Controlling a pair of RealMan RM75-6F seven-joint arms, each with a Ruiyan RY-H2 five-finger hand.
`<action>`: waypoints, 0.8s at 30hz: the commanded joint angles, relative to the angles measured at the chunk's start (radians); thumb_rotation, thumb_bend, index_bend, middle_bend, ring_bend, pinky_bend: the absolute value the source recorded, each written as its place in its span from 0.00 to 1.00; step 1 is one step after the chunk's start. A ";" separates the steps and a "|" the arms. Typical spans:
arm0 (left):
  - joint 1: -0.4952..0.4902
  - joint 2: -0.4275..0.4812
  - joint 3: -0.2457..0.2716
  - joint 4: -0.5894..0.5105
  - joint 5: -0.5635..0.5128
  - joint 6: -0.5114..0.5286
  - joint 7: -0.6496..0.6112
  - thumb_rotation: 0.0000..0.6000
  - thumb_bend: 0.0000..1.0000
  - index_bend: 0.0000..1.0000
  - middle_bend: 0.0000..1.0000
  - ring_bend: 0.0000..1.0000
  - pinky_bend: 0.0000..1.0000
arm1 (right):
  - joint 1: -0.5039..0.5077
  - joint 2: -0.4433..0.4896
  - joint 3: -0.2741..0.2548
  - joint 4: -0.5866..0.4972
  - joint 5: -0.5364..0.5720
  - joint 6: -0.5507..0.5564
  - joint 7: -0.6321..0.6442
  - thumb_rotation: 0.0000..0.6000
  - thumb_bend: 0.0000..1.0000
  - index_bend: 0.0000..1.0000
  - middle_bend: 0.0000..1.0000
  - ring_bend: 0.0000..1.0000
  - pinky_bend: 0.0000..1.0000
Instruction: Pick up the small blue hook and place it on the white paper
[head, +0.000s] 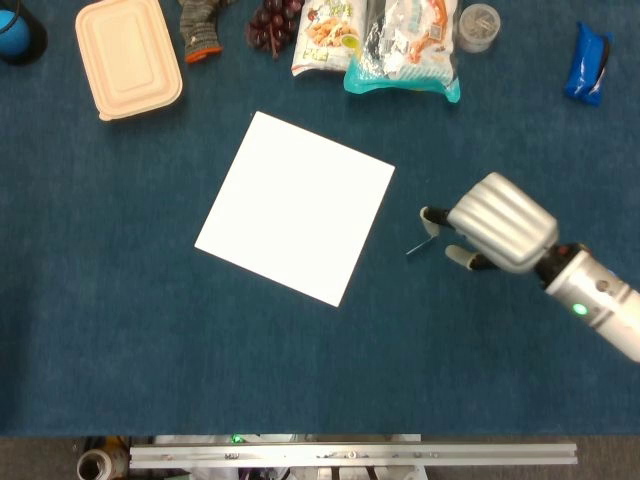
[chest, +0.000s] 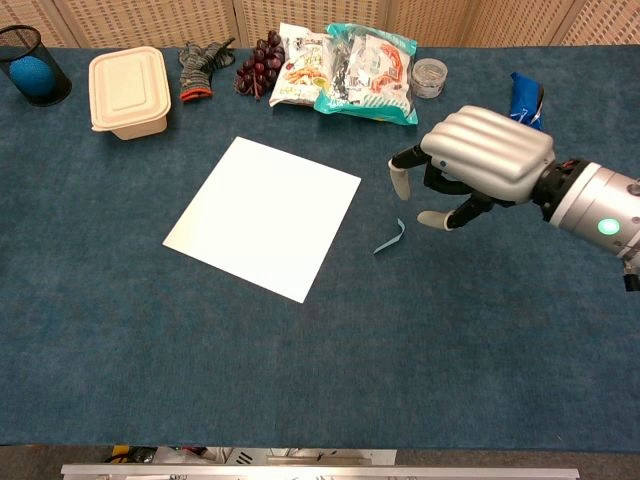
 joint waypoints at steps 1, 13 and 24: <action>0.000 -0.002 0.000 0.003 0.000 -0.001 -0.002 1.00 0.36 0.29 0.30 0.29 0.22 | 0.018 -0.029 -0.003 0.028 0.027 -0.030 -0.027 1.00 0.21 0.53 1.00 1.00 1.00; -0.002 -0.013 0.006 0.022 0.004 -0.017 -0.010 1.00 0.36 0.29 0.29 0.29 0.22 | 0.067 -0.126 -0.013 0.121 0.127 -0.103 -0.081 1.00 0.21 0.53 1.00 1.00 1.00; 0.009 -0.017 0.010 0.041 -0.008 -0.021 -0.030 1.00 0.36 0.29 0.29 0.29 0.22 | 0.094 -0.186 -0.033 0.181 0.188 -0.144 -0.123 1.00 0.21 0.53 1.00 1.00 1.00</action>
